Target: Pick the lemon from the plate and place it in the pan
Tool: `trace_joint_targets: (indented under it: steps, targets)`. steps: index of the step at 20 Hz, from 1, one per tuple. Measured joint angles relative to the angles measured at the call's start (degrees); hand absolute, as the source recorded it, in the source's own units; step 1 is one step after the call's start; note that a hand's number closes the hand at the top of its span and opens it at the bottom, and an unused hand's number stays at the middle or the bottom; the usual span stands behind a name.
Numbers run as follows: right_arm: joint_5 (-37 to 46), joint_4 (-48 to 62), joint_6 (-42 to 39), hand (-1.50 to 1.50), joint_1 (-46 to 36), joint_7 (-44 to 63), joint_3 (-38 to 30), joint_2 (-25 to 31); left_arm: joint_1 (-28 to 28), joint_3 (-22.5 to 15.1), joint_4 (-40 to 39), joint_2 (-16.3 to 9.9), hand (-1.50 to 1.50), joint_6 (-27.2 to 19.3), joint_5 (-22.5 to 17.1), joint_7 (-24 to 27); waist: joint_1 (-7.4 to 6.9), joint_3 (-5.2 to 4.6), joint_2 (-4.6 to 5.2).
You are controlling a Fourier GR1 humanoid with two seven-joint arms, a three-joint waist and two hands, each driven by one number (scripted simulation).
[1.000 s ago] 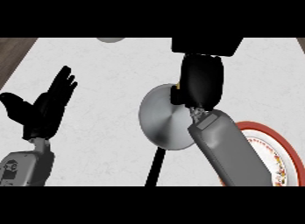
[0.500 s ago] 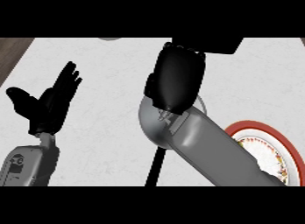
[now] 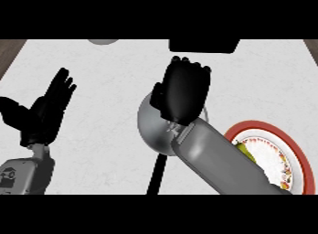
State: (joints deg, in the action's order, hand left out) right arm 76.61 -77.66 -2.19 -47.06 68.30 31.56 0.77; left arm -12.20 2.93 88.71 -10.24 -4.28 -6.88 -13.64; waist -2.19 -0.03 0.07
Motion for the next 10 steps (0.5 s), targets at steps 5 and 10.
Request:
trace_joint_targets:
  steps: [5,10]
  targets:
    - [-1.27,5.5,7.51,1.5,3.25,-3.36,-1.01,-0.21,1.2,0.29,1.35,-0.01,0.0,0.07,-0.16,-0.06,0.29,0.04,0.19]
    - [-3.15,13.95,15.42,1.5,4.56,-5.82,-1.21,-0.27,0.96,0.86,0.83,-0.1,0.0,0.09,-0.08,0.33,0.44,0.05,0.31]
